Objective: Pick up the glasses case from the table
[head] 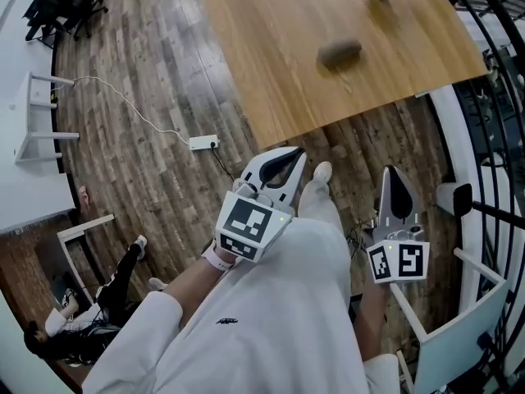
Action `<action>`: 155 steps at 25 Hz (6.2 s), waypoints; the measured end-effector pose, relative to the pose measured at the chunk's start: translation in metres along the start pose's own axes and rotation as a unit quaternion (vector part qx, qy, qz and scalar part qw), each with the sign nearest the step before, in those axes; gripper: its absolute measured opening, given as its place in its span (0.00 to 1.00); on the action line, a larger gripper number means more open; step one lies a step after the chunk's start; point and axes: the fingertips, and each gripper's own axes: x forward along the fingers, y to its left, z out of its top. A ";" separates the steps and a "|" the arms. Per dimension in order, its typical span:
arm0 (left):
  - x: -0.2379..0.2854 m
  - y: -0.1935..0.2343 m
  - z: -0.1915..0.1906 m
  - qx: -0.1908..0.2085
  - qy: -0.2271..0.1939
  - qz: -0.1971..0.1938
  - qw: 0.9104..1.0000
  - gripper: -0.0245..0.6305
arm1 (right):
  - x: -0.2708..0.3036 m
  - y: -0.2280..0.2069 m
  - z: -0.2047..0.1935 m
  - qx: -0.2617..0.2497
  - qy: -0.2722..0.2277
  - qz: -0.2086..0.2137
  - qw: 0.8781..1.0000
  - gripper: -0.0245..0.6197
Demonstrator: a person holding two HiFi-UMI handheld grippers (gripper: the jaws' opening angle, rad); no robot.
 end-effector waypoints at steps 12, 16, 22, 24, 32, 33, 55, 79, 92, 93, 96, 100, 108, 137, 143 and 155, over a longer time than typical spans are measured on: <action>0.093 0.002 0.047 0.000 0.003 0.051 0.999 0.05 | 0.069 -0.094 0.030 0.009 -0.011 0.040 0.999 0.05; 0.104 0.004 0.055 -0.004 0.000 0.065 0.998 0.05 | 0.083 -0.106 0.034 0.006 -0.007 0.054 0.999 0.05; 0.100 0.021 0.054 -0.015 -0.003 0.079 0.997 0.05 | 0.096 -0.102 0.031 0.013 0.001 0.058 0.998 0.05; 0.098 0.026 0.053 -0.014 0.001 0.076 0.997 0.05 | 0.099 -0.097 0.032 0.014 0.001 0.057 0.998 0.05; 0.107 0.035 0.069 0.001 0.011 0.053 0.999 0.05 | 0.111 -0.094 0.044 0.021 0.000 0.039 0.999 0.05; 0.108 0.037 0.070 0.002 0.011 0.052 0.999 0.05 | 0.113 -0.094 0.044 0.021 -0.001 0.038 0.999 0.05; 0.163 0.084 0.077 0.012 0.013 0.050 0.999 0.05 | 0.170 -0.116 0.019 0.027 0.026 0.018 0.999 0.05; 0.276 0.148 0.026 0.022 0.075 0.043 0.996 0.24 | 0.263 -0.163 -0.043 0.068 0.072 0.016 0.995 0.05; 0.325 0.175 -0.016 0.017 0.103 0.047 0.993 0.34 | 0.299 -0.173 -0.077 0.080 0.097 0.033 0.992 0.05; 0.329 0.176 -0.018 0.018 0.104 0.046 0.993 0.35 | 0.300 -0.173 -0.080 0.082 0.098 0.034 0.991 0.05; 0.340 0.179 -0.026 0.026 0.107 0.040 0.993 0.41 | 0.303 -0.175 -0.089 0.089 0.104 0.034 0.990 0.05; 0.357 0.182 -0.038 0.041 0.111 0.028 0.993 0.45 | 0.307 -0.174 -0.104 0.096 0.111 0.037 0.988 0.05; 0.382 0.185 -0.052 0.057 0.106 0.000 0.993 0.56 | 0.313 -0.177 -0.122 0.102 0.115 0.032 0.988 0.05; 0.460 0.200 -0.099 0.106 0.127 -0.033 0.986 0.65 | 0.328 -0.200 -0.160 0.113 0.131 0.019 0.985 0.05; 0.472 0.200 -0.102 0.118 0.133 -0.036 0.983 0.65 | 0.329 -0.206 -0.161 0.117 0.131 0.017 0.984 0.05; 0.488 0.203 -0.112 0.142 0.143 -0.030 0.979 0.65 | 0.324 -0.211 -0.161 0.126 0.129 0.009 0.984 0.05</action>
